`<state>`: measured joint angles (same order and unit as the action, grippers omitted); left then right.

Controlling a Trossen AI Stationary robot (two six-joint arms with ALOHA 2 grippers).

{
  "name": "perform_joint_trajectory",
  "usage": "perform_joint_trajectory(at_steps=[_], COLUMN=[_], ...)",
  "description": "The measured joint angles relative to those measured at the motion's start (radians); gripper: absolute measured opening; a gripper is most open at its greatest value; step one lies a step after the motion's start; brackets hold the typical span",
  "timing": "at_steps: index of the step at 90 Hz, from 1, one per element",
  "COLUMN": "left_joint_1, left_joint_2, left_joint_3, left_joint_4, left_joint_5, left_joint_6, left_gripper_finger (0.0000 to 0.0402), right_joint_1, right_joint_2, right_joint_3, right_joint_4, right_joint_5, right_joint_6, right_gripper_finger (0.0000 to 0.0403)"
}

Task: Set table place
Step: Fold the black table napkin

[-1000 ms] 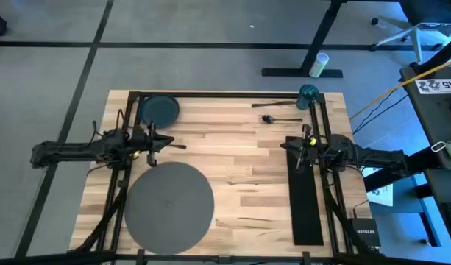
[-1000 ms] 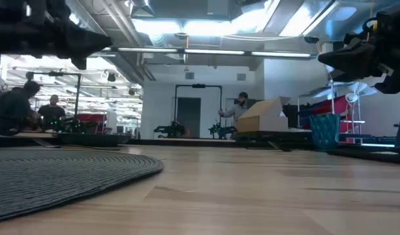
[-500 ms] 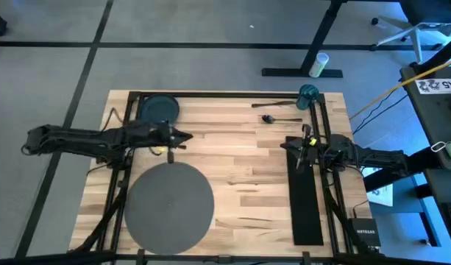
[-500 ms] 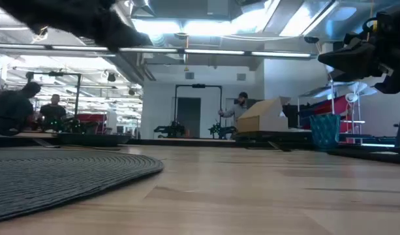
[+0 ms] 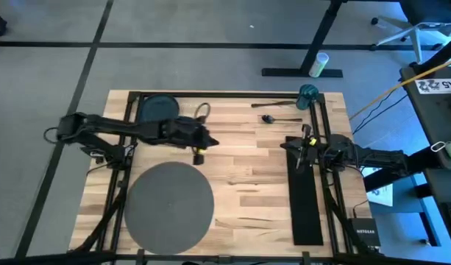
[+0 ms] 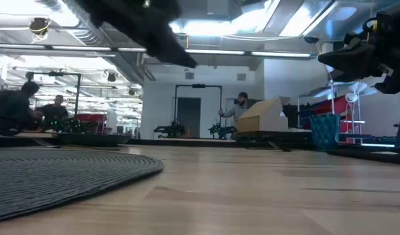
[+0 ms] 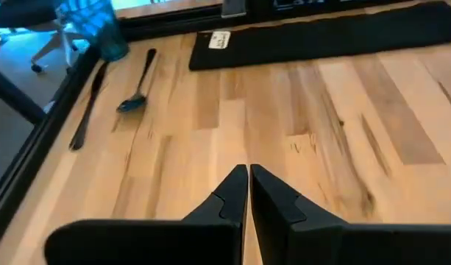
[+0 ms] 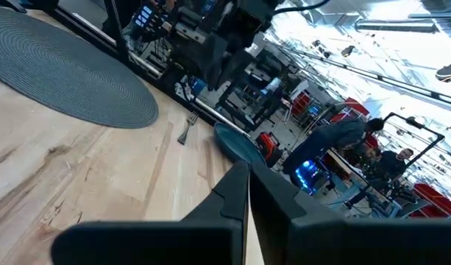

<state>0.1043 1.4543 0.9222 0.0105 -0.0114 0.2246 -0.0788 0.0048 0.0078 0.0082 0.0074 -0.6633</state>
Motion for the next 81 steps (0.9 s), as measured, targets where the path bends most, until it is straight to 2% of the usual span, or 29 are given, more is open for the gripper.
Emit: perform_joint_trajectory(at_steps=[16, 45, 64, 81], left_joint_1=[-0.006, -0.089, -0.13, -0.147], left_joint_2=[0.164, 0.418, 0.502, 0.523], left_joint_3=[0.132, 0.341, 0.414, 0.435], left_joint_4=[-0.002, 0.002, -0.002, 0.001], left_joint_5=[0.065, 0.068, 0.067, 0.049], left_joint_6=[0.027, 0.094, 0.097, 0.088], left_gripper_finger=[0.0, 0.0, 0.0, 0.0], right_joint_1=[0.0, 0.0, 0.0, 0.0], right_joint_2=[0.0, 0.0, 0.0, 0.0], right_joint_3=[0.0, 0.0, 0.0, 0.0], right_joint_4=[0.0, 0.0, 0.0, 0.0], right_joint_5=[0.0, 0.0, 0.0, 0.0], right_joint_6=[0.0, 0.0, 0.0, 0.0], right_gripper_finger=[0.0001, 0.0001, 0.0001, 0.0001])
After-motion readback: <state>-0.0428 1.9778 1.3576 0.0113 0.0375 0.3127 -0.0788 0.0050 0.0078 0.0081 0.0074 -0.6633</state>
